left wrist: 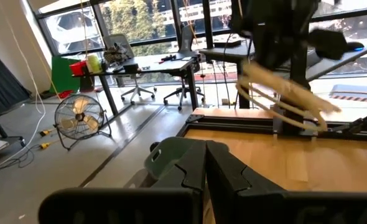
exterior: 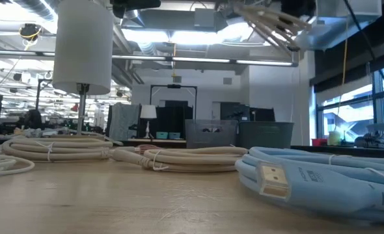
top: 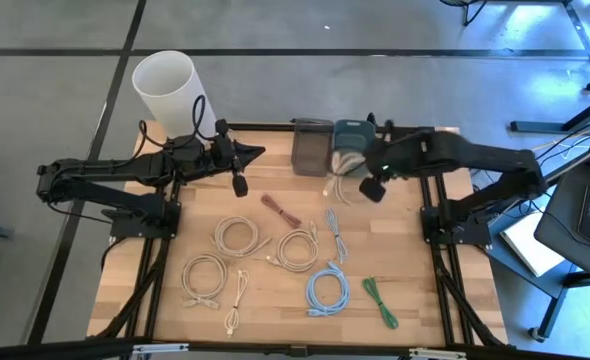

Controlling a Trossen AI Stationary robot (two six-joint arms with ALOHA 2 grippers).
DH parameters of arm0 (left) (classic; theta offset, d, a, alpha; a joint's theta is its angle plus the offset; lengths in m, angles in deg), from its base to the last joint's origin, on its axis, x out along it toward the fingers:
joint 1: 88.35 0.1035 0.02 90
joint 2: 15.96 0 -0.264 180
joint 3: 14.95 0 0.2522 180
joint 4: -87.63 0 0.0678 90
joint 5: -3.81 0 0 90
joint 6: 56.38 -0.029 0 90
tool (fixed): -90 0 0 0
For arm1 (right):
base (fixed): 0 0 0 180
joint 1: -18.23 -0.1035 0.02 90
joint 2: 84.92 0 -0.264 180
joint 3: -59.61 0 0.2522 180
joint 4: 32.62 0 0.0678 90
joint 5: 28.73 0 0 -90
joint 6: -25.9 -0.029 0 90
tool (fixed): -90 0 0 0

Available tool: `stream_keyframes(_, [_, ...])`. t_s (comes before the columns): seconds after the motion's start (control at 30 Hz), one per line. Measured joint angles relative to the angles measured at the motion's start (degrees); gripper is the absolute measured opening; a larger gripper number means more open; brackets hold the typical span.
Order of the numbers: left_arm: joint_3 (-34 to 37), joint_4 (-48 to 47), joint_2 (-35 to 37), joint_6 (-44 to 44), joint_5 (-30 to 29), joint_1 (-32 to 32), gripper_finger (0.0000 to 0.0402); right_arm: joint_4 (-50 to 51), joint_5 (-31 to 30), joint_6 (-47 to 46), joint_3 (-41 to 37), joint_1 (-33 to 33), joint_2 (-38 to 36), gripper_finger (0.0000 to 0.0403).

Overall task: Pick & Place USB Port
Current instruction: Put the light brown HDMI cable into the blue bin

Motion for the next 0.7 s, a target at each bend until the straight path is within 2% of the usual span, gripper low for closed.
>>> stream_keyframes(0.27, [0.0, 0.0, 0.0, 0.1, 1.1, 0.0, 0.0006, -12.0, -1.3, 3.5, -1.9, 1.1, -8.1, 0.0016])
stream_keyframes(0.43, [0.0, 0.0, 0.0, 0.9, 3.7, 0.0, 0.0006, -26.7, 4.8, 7.8, -5.3, 1.2, -14.0, 0.0016])
stream_keyframes(0.6, [0.0, 0.8, 0.0, 2.3, 7.3, 0.0, 0.0006, -33.0, 8.2, 10.3, -10.2, 1.2, -18.7, 0.0016])
stream_keyframes(0.7, [0.0, 4.4, 0.0, 4.4, 11.8, 0.0, 0.0006, -38.2, 11.0, 11.4, -14.7, 1.2, -21.0, 0.0016])
